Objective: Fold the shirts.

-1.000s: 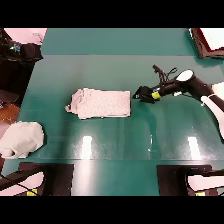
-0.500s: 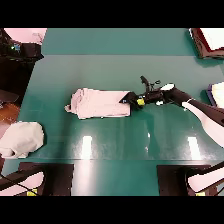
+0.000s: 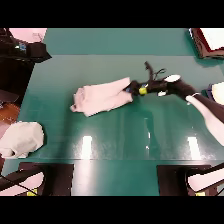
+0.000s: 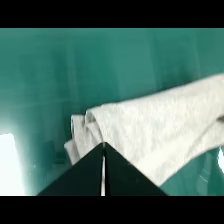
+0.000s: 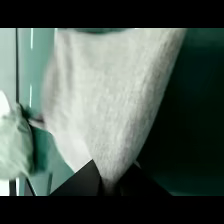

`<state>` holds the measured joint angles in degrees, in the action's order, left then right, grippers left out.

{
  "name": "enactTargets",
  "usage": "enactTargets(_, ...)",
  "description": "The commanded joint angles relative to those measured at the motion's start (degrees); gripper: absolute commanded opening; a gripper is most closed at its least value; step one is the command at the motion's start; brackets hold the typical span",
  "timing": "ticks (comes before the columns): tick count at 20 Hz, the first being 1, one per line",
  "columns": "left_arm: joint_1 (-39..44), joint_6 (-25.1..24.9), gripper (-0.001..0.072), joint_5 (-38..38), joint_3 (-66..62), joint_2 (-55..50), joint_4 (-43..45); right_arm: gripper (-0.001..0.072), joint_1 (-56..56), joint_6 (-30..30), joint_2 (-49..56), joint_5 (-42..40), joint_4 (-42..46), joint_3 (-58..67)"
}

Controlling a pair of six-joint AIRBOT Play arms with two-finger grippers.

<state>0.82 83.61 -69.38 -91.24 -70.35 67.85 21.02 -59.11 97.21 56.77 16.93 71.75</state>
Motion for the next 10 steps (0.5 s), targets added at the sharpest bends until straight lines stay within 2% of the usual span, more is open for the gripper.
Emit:
enactTargets(1,4.6,-0.1,0.0025,-0.4,0.0,0.0,-0.9,0.0014,-8.9,0.5,-6.0,0.2,1.1,3.5)
enactTargets(5,10.4,0.0,0.0025,3.2,0.0,0.0,-1.0,0.0013,-27.2,-4.3,-16.1,0.6,13.1,4.5)
enactTargets(8,13.7,0.0,0.0024,7.1,0.0,0.0,-1.0,0.0013,-40.8,-4.2,-20.3,1.4,18.9,4.5)
enactTargets(10,15.4,0.4,0.0025,8.8,0.0,0.0,-1.0,0.0013,-49.1,-3.3,-20.7,1.3,19.1,4.8)
